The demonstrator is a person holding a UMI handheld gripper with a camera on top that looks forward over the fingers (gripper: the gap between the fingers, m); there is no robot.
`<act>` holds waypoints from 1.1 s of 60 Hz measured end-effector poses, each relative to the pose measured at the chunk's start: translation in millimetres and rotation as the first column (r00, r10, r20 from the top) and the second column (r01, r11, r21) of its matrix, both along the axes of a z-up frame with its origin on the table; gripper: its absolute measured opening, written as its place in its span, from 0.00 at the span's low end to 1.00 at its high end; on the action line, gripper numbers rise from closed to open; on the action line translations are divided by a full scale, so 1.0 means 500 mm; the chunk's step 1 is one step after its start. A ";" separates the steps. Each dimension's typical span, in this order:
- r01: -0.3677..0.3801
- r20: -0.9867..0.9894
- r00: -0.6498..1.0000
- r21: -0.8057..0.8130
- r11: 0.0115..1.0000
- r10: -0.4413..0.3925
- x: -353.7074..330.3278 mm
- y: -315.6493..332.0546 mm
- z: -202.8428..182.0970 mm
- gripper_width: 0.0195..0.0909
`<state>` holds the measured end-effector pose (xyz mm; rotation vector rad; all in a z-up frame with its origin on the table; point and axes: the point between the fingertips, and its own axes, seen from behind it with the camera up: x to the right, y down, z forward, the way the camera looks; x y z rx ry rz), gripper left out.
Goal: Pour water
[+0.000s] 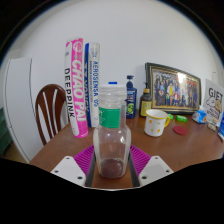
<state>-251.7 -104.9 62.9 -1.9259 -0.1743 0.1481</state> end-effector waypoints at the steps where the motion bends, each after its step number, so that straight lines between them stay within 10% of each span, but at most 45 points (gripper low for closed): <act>1: 0.001 0.001 1.000 0.004 1.000 -0.001 0.000 0.001 0.002 0.47; 21: -0.006 -0.027 1.000 0.012 1.000 0.007 -0.014 0.034 0.047 0.35; 35: 0.040 -0.435 0.899 -0.033 0.999 -0.050 -0.036 0.168 0.166 0.35; 50: 0.023 -0.911 0.350 -0.223 0.974 -0.217 -0.011 0.322 0.239 0.35; 66: -0.097 -0.908 -0.275 -0.301 0.949 -0.316 0.018 0.399 0.266 0.35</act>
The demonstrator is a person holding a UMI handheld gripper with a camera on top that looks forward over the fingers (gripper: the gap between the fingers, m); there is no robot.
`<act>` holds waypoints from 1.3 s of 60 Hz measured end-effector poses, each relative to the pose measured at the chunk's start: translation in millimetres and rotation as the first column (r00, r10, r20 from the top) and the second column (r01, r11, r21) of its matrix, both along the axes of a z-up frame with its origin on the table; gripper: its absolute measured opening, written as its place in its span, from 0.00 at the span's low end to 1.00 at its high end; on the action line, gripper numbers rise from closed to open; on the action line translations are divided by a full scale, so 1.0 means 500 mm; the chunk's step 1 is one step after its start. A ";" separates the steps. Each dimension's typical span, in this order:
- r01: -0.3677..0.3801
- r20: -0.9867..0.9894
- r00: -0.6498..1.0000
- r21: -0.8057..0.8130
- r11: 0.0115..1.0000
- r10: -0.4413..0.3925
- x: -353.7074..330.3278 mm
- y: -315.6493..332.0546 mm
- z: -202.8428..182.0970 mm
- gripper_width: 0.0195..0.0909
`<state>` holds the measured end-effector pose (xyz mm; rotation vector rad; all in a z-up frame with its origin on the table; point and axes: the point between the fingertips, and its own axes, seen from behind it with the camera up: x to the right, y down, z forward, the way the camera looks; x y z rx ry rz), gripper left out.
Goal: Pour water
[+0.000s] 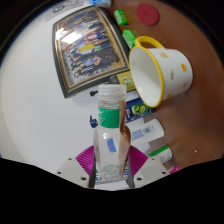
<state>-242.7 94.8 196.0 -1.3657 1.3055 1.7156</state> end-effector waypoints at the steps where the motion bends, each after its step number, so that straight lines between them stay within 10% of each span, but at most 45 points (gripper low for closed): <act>1: 0.000 -0.029 1.000 -0.002 1.000 0.000 0.000 0.003 0.000 0.35; 20: 0.012 -0.182 0.983 -0.061 0.998 -0.023 0.017 0.021 -0.035 0.35; 35: -0.038 0.300 0.954 0.026 0.999 0.029 0.056 0.006 0.007 0.35; 55: -0.078 0.962 0.180 0.222 0.972 -0.205 0.368 0.025 0.114 0.35; 78: -0.132 0.945 -0.322 0.009 0.991 -0.051 0.607 0.055 -0.180 0.35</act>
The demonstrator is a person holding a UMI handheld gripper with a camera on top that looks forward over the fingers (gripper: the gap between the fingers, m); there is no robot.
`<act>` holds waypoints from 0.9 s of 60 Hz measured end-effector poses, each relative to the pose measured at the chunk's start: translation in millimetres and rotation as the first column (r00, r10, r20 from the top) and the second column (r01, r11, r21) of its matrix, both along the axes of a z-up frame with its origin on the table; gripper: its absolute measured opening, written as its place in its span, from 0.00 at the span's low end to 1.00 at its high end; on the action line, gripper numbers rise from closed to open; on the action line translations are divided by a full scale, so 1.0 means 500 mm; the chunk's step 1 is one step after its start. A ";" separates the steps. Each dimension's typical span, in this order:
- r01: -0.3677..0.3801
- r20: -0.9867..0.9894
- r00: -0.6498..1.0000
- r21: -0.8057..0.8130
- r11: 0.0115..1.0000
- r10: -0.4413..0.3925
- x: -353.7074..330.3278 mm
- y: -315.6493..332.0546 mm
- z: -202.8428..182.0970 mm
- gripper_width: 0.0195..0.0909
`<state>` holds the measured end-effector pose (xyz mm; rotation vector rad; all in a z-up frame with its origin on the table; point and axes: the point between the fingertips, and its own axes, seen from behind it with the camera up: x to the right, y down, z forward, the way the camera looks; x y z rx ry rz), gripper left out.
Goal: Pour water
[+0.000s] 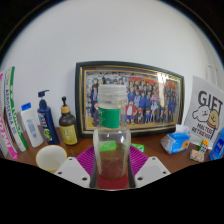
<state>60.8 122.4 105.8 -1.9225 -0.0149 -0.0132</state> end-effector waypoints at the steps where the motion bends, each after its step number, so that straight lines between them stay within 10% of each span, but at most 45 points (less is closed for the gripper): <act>1: 0.000 0.005 1.000 -0.006 1.000 0.000 0.001 -0.001 -0.012 0.35; 21: -0.009 0.020 1.000 -0.013 1.000 0.009 0.015 -0.013 -0.089 0.40; 27: 0.000 0.017 1.000 -0.044 0.999 0.001 0.016 -0.016 -0.093 0.54; 32: -0.002 0.023 1.000 -0.092 0.996 0.004 0.011 -0.028 -0.098 0.94; 54: 0.054 0.051 0.998 -0.163 0.985 -0.046 -0.046 -0.248 0.052 0.92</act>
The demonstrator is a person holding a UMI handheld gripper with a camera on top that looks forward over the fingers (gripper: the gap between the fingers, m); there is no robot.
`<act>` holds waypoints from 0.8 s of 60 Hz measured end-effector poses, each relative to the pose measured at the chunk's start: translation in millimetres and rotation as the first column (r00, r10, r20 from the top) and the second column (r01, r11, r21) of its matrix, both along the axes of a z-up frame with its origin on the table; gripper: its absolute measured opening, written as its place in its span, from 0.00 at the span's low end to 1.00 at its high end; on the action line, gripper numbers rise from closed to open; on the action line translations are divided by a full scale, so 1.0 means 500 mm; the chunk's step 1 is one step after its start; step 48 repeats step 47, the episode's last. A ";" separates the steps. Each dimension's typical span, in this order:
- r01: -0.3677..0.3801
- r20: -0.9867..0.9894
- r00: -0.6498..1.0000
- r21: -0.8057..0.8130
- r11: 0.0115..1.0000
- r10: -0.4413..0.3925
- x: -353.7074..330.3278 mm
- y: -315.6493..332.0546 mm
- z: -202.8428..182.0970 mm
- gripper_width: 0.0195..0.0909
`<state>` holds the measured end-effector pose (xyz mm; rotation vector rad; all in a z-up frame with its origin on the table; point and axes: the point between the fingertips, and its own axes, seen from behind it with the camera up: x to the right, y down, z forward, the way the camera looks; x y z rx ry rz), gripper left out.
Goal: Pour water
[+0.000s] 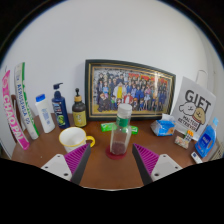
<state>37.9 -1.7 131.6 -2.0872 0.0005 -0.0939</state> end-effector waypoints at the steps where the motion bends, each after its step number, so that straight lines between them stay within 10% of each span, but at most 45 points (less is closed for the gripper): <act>1: 0.002 -0.005 1.000 -0.001 1.000 -0.002 -0.006 -0.017 0.010 0.92; 48: 0.060 0.010 0.998 -0.040 0.997 -0.060 -0.114 -0.519 0.194 0.92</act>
